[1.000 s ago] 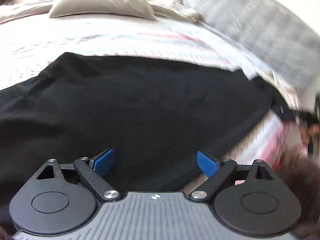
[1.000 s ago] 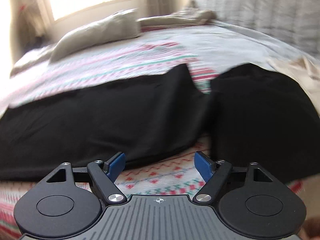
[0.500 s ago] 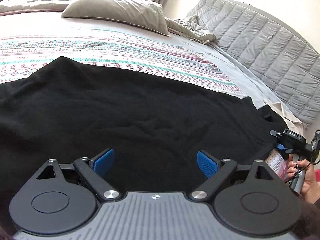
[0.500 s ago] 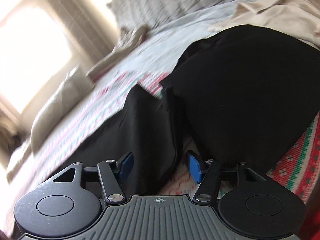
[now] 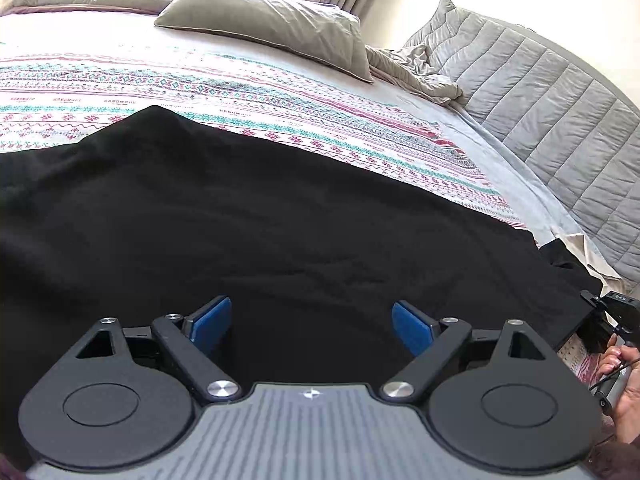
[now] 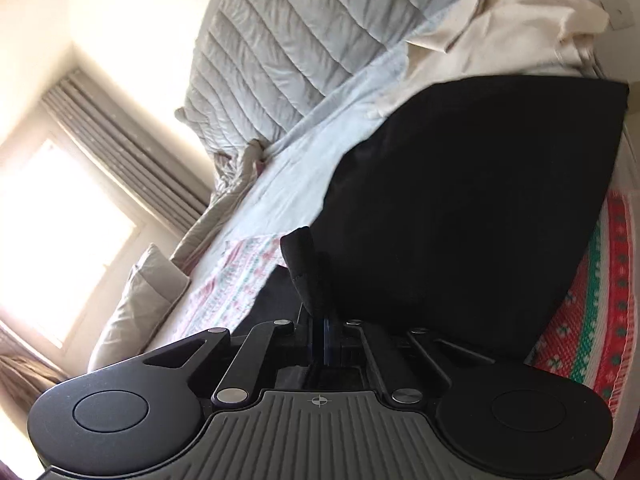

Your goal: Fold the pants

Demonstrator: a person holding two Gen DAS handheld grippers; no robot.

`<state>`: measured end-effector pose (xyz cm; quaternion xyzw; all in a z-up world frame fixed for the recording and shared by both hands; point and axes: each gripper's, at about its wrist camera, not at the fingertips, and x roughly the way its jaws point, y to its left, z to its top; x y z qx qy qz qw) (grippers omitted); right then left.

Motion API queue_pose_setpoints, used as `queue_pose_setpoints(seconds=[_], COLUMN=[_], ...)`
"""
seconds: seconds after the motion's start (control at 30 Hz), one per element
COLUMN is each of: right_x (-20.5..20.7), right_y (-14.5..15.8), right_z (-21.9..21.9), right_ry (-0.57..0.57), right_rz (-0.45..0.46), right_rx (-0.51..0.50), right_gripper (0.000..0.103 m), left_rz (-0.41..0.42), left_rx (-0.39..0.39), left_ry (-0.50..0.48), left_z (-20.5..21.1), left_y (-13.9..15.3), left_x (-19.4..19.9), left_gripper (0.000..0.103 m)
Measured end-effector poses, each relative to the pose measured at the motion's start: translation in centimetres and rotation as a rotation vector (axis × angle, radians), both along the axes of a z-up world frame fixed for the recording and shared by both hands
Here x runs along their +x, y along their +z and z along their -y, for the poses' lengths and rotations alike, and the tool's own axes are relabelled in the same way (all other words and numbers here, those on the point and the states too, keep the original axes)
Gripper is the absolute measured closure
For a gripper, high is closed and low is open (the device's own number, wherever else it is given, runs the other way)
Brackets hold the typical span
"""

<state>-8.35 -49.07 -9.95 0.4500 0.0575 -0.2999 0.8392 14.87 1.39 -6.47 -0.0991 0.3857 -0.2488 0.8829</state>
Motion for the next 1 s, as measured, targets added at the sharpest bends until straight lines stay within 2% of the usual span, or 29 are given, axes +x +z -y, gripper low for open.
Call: queue_pose_setpoints(seconds=[0.13,0.27,0.43,0.57,0.73,0.9,1.0], right_x=[1.1,4.3,10.0,14.2,17.4,18.7,18.7], right_y=[1.3,4.8,9.7,11.7,11.3,8.3,6.1], right_z=[-0.4,-2.6,-8.7,-16.2,-25.8,-34.2,-37.3], right_ry=[0.016,0.131,0.402,0.658,0.94,1.195,1.312], right_rz=[-0.047,-0.126,-0.206,-0.267,-0.306,-0.328,-0.335], right_rx=[-0.04,-0.217,-0.435,-0.585,-0.66,-0.652,-0.634], right_gripper=[0.1,0.099,0.099,0.099,0.099,0.099,0.099], left_rz=[-0.016,-0.054,-0.101,-0.138,-0.173,-0.243,-0.279], left_rx=[-0.014,-0.069,-0.157,-0.228,-0.306,-0.433,-0.479], left_ry=[0.004,0.01,0.033,0.059,0.099,0.159,0.173], left_z=[0.0,-0.6,-1.4,-2.0,-3.3,-5.4,-6.1], left_y=[0.1,0.0,-0.2,-0.3,-0.4,-1.2,-1.6], left_x=[0.0,0.5,1.1,1.4,1.7,2.1,2.2], left_gripper=[0.013,0.014,0.014,0.014,0.014,0.015,0.02])
